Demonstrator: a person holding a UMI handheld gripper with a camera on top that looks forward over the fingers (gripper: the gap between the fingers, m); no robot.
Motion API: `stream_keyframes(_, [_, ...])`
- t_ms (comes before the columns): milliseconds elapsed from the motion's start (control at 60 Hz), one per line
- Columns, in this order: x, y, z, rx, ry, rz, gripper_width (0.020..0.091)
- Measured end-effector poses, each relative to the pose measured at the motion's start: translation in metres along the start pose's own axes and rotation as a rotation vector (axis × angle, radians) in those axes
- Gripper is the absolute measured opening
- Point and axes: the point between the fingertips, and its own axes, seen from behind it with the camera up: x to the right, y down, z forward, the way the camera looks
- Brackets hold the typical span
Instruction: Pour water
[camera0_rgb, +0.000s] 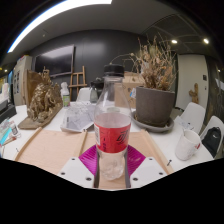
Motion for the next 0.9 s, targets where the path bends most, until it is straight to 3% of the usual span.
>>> stream_keyframes(133, [0.000, 0.001, -0.001, 0.006, -0.006, 0.001, 0.0225])
stream_keyframes(400, [0.000, -0.033, -0.015, 0.019, -0.071, 0.155, 0.0222])
stream_keyframes(683, [0.017, -0.111, -0.052, -0.001, -0.301, 0.977, 0.0222])
stream_keyframes(900, [0.058, -0.131, -0.058, -0.049, -0.422, 1.502, 0.0221])
